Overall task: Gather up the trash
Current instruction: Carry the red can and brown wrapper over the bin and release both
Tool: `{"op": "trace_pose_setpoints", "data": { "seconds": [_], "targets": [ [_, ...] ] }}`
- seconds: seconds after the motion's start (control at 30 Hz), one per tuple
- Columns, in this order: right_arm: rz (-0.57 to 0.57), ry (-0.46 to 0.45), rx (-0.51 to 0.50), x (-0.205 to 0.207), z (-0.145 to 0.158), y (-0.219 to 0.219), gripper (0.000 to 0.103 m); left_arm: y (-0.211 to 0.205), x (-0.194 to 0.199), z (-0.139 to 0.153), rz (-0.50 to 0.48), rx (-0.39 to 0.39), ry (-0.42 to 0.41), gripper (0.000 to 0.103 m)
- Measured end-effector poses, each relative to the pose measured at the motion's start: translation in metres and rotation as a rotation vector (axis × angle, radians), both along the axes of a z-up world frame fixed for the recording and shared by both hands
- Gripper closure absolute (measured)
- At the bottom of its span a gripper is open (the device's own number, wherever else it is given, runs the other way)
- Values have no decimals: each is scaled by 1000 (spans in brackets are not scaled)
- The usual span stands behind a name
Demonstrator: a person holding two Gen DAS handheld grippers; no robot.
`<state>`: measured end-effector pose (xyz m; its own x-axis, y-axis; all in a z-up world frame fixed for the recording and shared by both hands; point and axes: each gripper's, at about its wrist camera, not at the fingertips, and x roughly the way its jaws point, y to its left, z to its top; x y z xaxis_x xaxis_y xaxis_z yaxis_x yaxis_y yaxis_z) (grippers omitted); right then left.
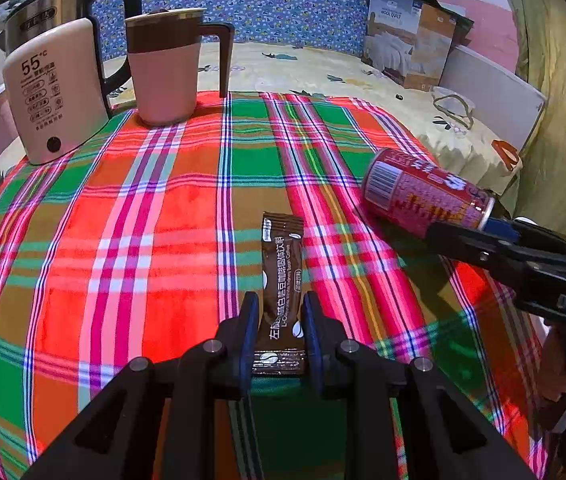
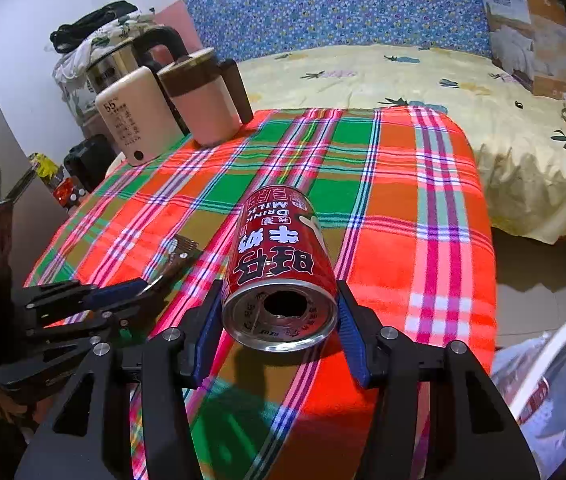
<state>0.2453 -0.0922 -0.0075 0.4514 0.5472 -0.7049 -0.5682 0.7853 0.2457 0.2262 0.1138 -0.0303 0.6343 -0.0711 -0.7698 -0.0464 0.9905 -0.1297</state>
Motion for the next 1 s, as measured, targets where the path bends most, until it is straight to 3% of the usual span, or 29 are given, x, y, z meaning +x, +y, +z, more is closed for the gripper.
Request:
{"op": "trace_pose_setpoints", "data": {
  "seconds": [0.47, 1.0],
  "targets": [
    [-75, -22, 63, -68, 7, -50, 49, -32, -55, 9, -5, -47, -32, 80],
    [-137, -82, 86, -113, 23, -85, 49, -85, -109, 34, -84, -98, -95, 80]
  ]
}}
